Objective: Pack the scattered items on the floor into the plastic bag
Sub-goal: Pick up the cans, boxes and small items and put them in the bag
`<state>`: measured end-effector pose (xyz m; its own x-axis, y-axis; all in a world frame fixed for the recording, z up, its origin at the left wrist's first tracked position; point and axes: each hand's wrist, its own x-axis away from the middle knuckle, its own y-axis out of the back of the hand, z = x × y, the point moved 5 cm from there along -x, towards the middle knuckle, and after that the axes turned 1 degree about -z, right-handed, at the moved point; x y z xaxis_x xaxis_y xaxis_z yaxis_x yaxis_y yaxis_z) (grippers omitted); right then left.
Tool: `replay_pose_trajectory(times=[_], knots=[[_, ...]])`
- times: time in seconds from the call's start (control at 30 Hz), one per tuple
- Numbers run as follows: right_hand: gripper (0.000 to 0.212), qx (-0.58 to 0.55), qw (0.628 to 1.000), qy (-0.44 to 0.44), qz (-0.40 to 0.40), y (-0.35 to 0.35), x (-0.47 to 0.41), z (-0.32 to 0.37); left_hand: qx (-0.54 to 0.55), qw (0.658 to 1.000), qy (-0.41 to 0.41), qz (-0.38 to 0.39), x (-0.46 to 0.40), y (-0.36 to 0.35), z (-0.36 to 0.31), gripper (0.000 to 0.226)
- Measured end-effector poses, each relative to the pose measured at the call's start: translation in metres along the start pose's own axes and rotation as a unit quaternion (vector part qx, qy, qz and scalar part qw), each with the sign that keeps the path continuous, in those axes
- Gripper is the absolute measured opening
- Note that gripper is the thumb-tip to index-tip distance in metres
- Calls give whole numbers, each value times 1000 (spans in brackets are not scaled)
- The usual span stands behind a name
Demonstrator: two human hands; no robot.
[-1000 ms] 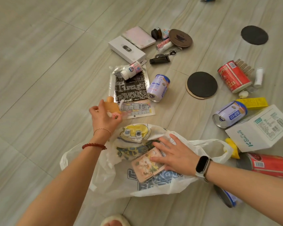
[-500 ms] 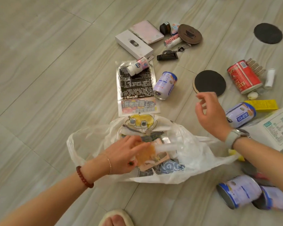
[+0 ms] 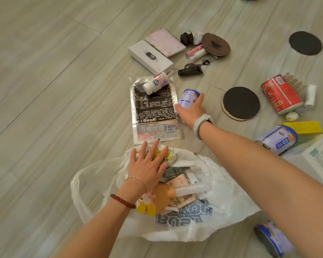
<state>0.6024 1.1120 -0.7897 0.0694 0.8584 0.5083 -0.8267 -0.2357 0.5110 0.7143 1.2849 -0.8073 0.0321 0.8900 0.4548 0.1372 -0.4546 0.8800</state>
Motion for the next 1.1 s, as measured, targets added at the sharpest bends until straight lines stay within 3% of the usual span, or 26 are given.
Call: replay_pose_trajectory(times=[0.13,0.27,0.37,0.43,0.53,0.7,0.83,0.93,1.03,1.1], knots=[[75,-13,999,46,25,7,10,-8,-6,1000,0,13,-3,-12,7,77],[72,15,977,178,120,36,63,-17,2,1000,-5,18,-7,-16,10,80],[80,183,916,276,226,52,120,-28,16,999,-11,27,-6,-16,11,77],[81,305,849,340,266,48,150,-48,28,999,-4,34,-7,-15,14,52],[77,407,754,411,310,28,176,-85,48,999,0,15,-7,-13,16,46],[67,425,691,485,325,16,192,-105,37,999,12,3,-6,-12,13,46],[51,412,664,515,353,7,202,-107,59,998,35,-12,-4,-7,7,43],[35,361,686,551,308,12,199,-95,112,990,64,-56,-3,8,4,37],[36,313,773,521,183,20,166,-67,165,966,83,-181,-8,37,8,26],[41,314,832,445,103,27,131,-48,208,945,153,-202,-19,48,21,31]])
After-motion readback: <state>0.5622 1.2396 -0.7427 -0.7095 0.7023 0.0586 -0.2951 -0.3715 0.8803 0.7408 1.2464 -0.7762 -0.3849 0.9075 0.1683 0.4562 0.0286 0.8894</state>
